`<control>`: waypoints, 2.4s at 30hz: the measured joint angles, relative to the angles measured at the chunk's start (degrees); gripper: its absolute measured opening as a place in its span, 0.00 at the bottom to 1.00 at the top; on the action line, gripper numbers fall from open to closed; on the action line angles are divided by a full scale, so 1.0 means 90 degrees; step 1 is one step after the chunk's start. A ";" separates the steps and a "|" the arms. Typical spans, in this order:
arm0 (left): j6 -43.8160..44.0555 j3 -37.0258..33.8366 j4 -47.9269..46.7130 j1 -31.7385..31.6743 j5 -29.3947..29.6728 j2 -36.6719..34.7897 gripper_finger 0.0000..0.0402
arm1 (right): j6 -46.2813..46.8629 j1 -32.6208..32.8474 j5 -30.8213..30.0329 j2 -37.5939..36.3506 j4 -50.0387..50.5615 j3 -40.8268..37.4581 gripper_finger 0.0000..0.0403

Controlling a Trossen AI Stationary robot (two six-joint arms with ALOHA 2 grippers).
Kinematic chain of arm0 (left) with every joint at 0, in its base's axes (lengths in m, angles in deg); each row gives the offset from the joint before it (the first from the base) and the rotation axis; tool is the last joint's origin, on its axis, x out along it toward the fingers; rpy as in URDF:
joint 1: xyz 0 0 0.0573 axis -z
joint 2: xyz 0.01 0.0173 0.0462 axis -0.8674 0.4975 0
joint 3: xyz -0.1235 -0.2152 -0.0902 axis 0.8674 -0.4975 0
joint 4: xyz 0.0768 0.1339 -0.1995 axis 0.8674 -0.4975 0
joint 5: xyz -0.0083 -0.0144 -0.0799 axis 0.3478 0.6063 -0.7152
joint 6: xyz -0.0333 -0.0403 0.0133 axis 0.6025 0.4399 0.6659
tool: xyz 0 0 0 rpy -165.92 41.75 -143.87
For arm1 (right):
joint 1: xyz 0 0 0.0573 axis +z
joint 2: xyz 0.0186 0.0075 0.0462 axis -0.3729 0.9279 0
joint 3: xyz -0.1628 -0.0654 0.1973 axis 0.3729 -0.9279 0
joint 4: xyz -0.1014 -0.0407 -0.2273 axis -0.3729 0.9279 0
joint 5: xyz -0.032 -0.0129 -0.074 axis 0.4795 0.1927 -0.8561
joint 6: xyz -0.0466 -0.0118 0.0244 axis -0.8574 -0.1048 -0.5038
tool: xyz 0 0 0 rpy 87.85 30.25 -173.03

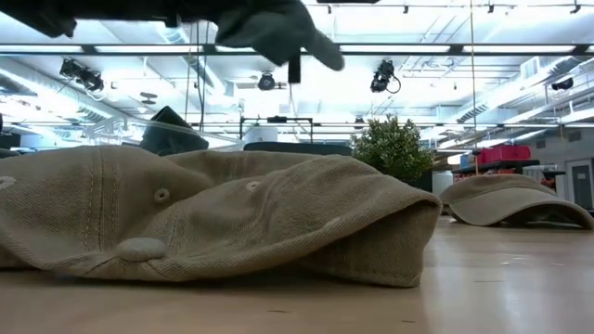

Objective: Pick & Place hat
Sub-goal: Put the blue cap into the transparent bin

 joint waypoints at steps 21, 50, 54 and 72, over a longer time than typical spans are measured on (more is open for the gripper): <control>0.1794 0.0006 -0.1887 -0.1004 0.2265 -0.2704 0.06 | -0.0050 -0.0034 0.0066 0.0008 0.0550 0.0000 0.35; 0.3992 0.3513 -0.9440 -0.4142 -0.0756 -0.1354 0.06 | -0.0661 -0.0073 0.0134 0.0012 0.0350 -0.0005 0.35; 0.3722 0.3212 -0.9585 -0.4528 -0.0794 -0.1065 0.06 | -0.0661 -0.0088 0.0488 0.0012 0.0346 -0.0007 0.35; 0.2377 0.4066 -1.0234 -0.6460 -0.3038 -0.0830 0.06 | -0.0495 -0.0114 0.0563 0.0012 0.0385 -0.0007 0.35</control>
